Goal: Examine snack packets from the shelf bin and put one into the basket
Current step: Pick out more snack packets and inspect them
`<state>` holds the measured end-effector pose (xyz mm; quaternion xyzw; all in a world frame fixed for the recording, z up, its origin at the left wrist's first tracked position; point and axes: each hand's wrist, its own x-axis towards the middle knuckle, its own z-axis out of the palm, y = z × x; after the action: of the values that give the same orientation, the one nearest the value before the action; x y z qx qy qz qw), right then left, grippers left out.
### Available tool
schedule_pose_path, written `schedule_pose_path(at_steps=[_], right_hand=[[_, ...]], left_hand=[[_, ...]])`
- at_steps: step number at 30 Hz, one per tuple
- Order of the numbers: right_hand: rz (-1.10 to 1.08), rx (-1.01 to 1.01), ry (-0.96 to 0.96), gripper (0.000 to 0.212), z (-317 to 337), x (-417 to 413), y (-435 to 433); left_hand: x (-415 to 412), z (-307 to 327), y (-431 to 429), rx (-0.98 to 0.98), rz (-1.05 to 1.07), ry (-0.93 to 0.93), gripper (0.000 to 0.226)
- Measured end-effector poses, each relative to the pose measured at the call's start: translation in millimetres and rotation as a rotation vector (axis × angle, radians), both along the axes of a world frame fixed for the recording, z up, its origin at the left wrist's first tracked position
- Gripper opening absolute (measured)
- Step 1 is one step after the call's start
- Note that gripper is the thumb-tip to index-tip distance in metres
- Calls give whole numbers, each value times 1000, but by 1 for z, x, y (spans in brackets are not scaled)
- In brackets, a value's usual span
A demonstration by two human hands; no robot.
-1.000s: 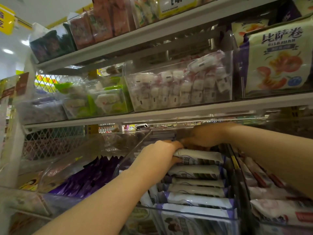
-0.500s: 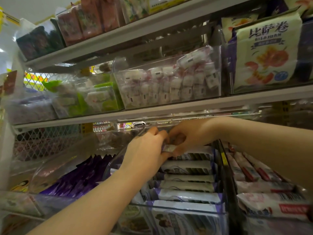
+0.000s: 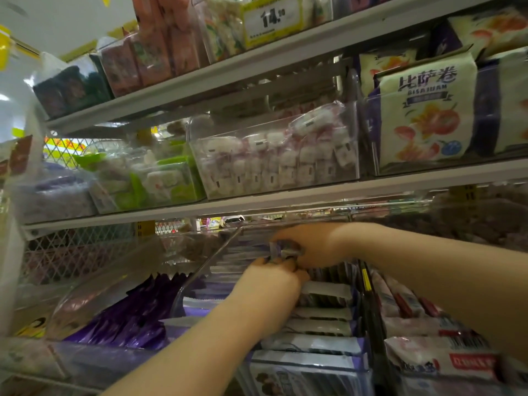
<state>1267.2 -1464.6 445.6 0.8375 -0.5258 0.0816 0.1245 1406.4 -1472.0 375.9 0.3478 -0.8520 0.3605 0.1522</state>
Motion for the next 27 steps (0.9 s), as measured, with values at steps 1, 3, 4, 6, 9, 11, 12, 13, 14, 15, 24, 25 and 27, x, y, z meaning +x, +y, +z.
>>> schedule_pose_path(at_steps=[1,3,4,6,9,11,12,13,14,15,24,25,27], right_hand=[[10,-2,-12,41,2,-2,1],[36,-33,-62,33,6,-9,3],[44,-45,-98,30,6,-12,3],[17,-36,-170,29,4,-17,3],[-54,-40,-173,29,-2,-20,-1],[-73,-74,-128,22,-3,-21,-1],[-97,-99,-71,17,-2,-23,0],[-137,-115,0,13,-1,-26,1],[-188,-109,66,17,1,-29,3],[-246,-86,129,23,3,-32,6],[-414,-203,191,40,-5,-15,33],[-377,-319,177,39,-5,-8,39],[-261,-532,141,36,-8,13,55]], left_hand=[[2,2,3,-41,-16,2,39],[12,8,10,-124,-99,62,43],[18,13,16,-168,-150,98,43],[32,21,27,-229,-211,153,42],[53,25,37,-274,-222,248,43],[67,24,43,-267,-207,321,40],[74,23,45,-258,-196,360,37],[82,21,47,-245,-182,396,36],[89,18,49,-234,-168,429,36],[96,15,50,-225,-153,456,36],[141,-19,80,-194,-97,575,31],[147,-23,84,-182,-95,603,32],[159,-33,93,-154,-102,668,32]])
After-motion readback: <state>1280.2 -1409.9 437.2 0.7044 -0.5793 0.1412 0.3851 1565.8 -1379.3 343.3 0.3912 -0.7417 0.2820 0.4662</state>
